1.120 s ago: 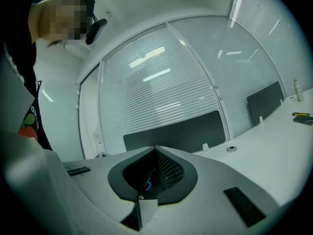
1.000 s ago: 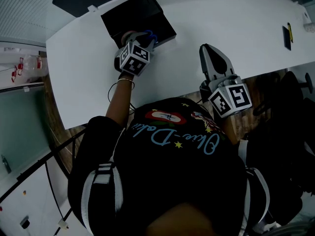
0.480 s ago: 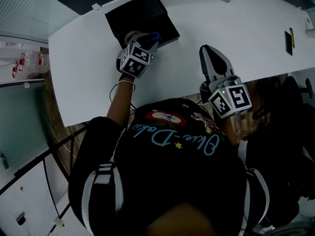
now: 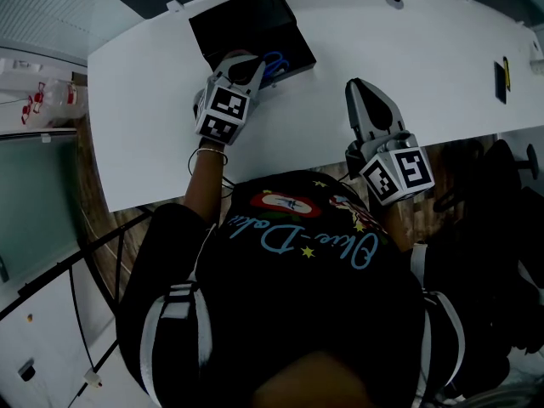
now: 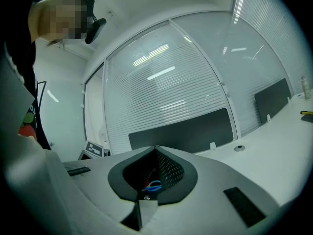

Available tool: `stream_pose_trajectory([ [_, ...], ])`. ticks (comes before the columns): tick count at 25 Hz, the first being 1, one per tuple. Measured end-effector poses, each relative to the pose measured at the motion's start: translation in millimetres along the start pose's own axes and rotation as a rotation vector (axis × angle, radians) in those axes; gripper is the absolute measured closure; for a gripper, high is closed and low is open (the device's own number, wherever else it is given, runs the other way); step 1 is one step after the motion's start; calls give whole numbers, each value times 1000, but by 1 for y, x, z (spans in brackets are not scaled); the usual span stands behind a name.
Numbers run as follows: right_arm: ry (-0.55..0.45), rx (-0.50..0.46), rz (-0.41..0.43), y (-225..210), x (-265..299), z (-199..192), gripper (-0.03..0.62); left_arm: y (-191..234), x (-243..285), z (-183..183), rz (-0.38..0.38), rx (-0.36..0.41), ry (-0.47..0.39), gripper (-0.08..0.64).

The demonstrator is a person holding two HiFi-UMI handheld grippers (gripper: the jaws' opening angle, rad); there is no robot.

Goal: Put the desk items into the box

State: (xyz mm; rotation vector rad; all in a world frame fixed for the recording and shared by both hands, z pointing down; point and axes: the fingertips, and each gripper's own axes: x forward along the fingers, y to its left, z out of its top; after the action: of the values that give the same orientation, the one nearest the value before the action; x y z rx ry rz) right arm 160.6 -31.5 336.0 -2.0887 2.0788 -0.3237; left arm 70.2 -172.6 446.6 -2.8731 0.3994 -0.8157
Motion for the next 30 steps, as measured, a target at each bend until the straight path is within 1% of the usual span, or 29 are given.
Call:
stream_pose_trajectory([
  [2, 0, -1, 8, 2, 2, 0, 589, 0, -11, 9, 4, 20, -27, 537],
  [3, 0, 0, 15, 4, 4, 0, 588, -1, -15, 12, -2, 16, -49, 537],
  [6, 1, 1, 46, 11, 9, -1, 589, -5, -24, 18, -14, -32, -122, 537],
  [11, 7, -17, 101, 21, 18, 1, 589, -7, -47, 25, -5, -72, -165, 537],
  [17, -9, -39, 200, 27, 33, 11, 589, -14, -66, 29, 10, -79, -177, 537],
  [19, -4, -71, 218, 27, 39, 12, 589, -13, -72, 26, 22, -85, -179, 537],
  [21, 10, -105, 232, 28, 45, 12, 589, -10, -77, 23, 32, -104, -183, 537],
  [26, 6, -116, 261, 31, 57, 20, 589, -3, -93, 13, 55, -186, -205, 537],
  [30, -4, -147, 304, 36, 66, 31, 589, -7, -104, 14, 67, -193, -205, 537],
])
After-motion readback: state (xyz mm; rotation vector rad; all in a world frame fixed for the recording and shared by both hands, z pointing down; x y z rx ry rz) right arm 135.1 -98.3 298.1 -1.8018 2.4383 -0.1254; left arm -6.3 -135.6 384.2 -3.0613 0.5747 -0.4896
